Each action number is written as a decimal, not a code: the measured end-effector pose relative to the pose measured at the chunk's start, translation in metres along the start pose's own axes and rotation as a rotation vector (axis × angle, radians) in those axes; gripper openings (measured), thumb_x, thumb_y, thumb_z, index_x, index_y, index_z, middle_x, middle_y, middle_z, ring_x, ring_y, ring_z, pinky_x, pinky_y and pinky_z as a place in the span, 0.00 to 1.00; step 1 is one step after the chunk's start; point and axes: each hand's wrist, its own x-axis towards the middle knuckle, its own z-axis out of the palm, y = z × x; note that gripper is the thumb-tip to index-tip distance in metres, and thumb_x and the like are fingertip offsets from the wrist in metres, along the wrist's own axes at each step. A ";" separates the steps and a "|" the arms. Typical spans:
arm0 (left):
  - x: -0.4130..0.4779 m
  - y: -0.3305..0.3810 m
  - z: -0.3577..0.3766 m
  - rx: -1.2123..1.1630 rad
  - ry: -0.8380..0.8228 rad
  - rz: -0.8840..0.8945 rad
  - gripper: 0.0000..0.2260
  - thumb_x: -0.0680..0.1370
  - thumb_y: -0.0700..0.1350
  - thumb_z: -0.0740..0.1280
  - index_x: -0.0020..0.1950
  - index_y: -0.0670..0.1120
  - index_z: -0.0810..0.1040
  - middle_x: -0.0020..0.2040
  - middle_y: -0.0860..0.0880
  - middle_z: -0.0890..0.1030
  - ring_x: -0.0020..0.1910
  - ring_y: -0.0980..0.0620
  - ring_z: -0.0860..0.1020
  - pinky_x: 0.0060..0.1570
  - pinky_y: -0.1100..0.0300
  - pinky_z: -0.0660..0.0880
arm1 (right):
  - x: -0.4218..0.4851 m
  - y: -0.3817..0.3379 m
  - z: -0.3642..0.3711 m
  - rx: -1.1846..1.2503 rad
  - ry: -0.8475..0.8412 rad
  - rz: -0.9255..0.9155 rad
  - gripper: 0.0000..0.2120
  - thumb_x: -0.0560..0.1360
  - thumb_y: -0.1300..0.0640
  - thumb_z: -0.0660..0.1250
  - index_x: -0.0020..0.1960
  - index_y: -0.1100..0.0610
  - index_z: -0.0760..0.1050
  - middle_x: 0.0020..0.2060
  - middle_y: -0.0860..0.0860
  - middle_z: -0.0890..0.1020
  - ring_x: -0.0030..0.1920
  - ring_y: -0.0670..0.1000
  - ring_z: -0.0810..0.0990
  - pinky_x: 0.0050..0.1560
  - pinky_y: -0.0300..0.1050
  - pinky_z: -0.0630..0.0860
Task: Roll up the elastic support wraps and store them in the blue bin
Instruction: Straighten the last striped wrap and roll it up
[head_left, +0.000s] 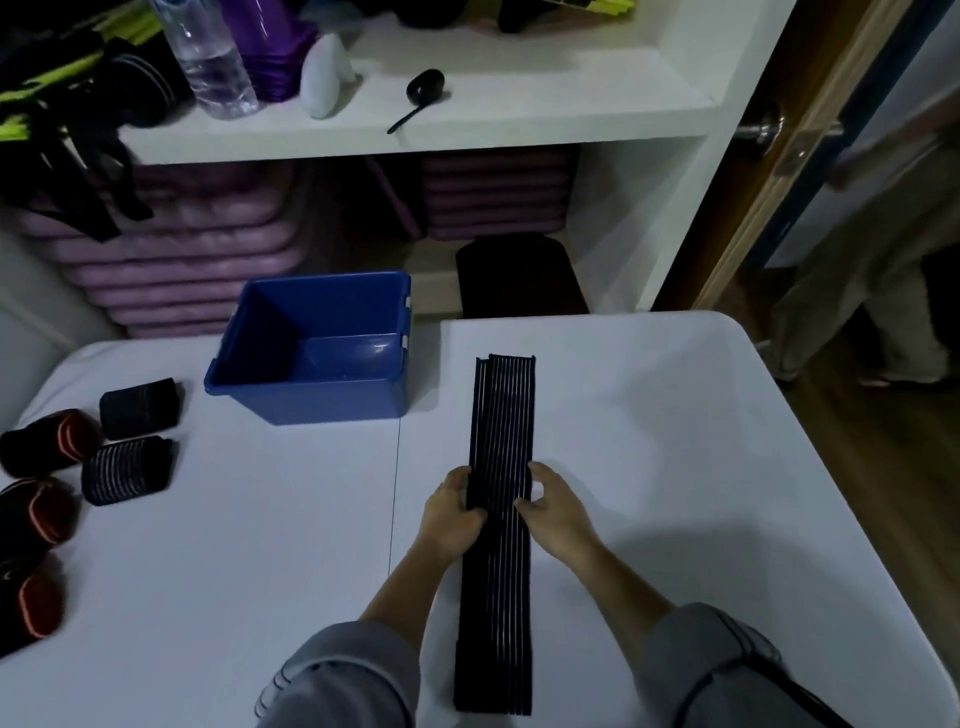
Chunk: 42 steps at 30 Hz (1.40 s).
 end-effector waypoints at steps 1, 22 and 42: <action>0.002 0.001 0.002 0.039 0.006 0.019 0.24 0.74 0.35 0.64 0.69 0.46 0.66 0.61 0.48 0.76 0.57 0.48 0.76 0.54 0.61 0.72 | 0.001 0.001 -0.001 -0.024 -0.004 -0.007 0.25 0.74 0.57 0.64 0.70 0.53 0.66 0.64 0.50 0.74 0.55 0.54 0.80 0.59 0.46 0.75; 0.104 0.043 -0.013 0.079 0.053 0.024 0.23 0.70 0.40 0.66 0.65 0.48 0.70 0.59 0.47 0.78 0.57 0.47 0.76 0.60 0.48 0.74 | 0.095 -0.030 -0.028 0.062 0.054 0.046 0.25 0.73 0.62 0.66 0.69 0.55 0.68 0.62 0.54 0.76 0.43 0.48 0.78 0.38 0.22 0.69; 0.119 0.067 -0.026 -0.163 0.101 -0.085 0.23 0.75 0.35 0.64 0.69 0.47 0.65 0.63 0.51 0.74 0.58 0.50 0.74 0.54 0.62 0.69 | 0.118 -0.049 -0.045 0.288 0.064 0.174 0.27 0.75 0.63 0.65 0.72 0.55 0.62 0.65 0.53 0.71 0.54 0.48 0.73 0.36 0.25 0.70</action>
